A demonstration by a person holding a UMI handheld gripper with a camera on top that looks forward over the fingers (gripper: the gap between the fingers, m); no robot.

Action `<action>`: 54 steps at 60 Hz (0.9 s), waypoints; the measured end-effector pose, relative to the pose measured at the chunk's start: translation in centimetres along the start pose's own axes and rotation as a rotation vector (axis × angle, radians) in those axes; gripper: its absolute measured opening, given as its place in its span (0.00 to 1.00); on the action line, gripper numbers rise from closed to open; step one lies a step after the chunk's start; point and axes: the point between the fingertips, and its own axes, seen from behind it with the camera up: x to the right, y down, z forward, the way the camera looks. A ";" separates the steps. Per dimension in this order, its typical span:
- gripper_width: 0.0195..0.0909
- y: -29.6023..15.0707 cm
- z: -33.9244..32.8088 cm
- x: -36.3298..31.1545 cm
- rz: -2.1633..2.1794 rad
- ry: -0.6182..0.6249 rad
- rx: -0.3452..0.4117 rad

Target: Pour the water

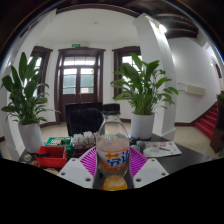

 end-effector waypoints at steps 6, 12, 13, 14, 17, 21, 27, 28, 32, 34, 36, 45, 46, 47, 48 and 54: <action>0.28 -0.1 -0.1 0.0 0.014 -0.010 0.017; 0.32 -0.2 -0.2 0.0 0.025 -0.017 0.028; 0.35 -0.2 -0.3 0.0 0.025 -0.018 0.027; 0.36 -0.2 -0.3 -0.1 0.027 -0.019 0.028; 0.40 -0.2 -0.2 0.0 0.032 -0.019 0.028; 0.52 -0.1 -0.4 -0.1 0.038 -0.024 0.019; 0.87 0.4 -1.0 -0.4 0.008 -0.049 -0.006; 0.88 0.4 -1.2 -0.5 0.003 -0.051 -0.007; 0.88 1.0 -2.2 -0.7 -0.023 -0.069 -0.019; 0.88 1.4 -2.9 -0.6 -0.032 -0.073 -0.030; 0.88 2.0 -3.7 -0.6 -0.038 -0.072 -0.046; 0.88 5.0 -8.5 -1.0 -0.078 -0.117 -0.120; 0.88 5.3 -9.1 -1.0 -0.085 -0.123 -0.127; 0.88 5.6 -9.6 -1.0 -0.091 -0.129 -0.134; 0.88 5.8 -10.2 -1.0 -0.097 -0.135 -0.142; 0.87 6.9 -13.7 -0.7 -0.105 -0.145 -0.174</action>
